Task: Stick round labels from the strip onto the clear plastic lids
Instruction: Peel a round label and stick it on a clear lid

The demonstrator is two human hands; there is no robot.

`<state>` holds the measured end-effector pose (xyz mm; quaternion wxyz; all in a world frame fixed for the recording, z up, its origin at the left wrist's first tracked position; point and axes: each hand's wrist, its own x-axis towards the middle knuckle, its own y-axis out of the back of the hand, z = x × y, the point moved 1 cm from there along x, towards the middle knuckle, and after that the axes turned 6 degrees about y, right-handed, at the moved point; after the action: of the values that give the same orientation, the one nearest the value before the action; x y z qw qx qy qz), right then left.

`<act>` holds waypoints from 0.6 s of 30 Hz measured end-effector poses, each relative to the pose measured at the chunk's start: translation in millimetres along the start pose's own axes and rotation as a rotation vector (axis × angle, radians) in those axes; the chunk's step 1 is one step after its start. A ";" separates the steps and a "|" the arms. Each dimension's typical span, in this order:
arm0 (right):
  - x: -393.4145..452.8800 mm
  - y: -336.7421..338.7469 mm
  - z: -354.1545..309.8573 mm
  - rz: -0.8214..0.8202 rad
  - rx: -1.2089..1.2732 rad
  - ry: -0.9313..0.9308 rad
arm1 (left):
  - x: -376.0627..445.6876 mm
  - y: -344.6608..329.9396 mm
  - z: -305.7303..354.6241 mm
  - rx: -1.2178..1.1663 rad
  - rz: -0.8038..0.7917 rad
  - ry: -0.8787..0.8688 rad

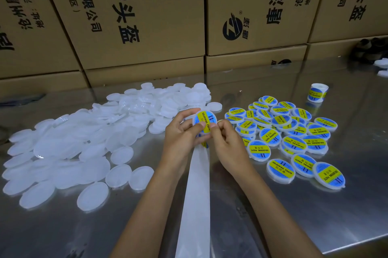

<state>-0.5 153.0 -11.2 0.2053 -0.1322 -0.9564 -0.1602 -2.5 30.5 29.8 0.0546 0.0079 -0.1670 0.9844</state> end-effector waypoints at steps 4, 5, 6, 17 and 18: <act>-0.9 -0.2 -0.7 -0.022 0.015 0.037 | 1.2 0.1 -1.4 -0.080 0.010 0.019; -1.8 0.1 -1.7 -0.027 0.011 0.058 | 1.6 0.8 -1.6 -0.084 0.034 0.023; -2.6 0.5 -2.6 -0.030 0.006 0.074 | 2.2 2.2 -1.6 -0.071 0.068 0.025; -1.6 5.2 -3.9 0.081 -0.033 0.097 | 4.3 6.3 -2.8 0.218 0.007 0.007; -1.5 5.7 -3.7 0.089 -0.032 0.095 | 4.6 7.1 -3.0 0.244 -0.033 0.008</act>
<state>4.0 156.5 -7.2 0.2551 -0.1699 -0.9361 -0.1725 -7.8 25.3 24.8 0.0701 0.0135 -0.0453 0.9964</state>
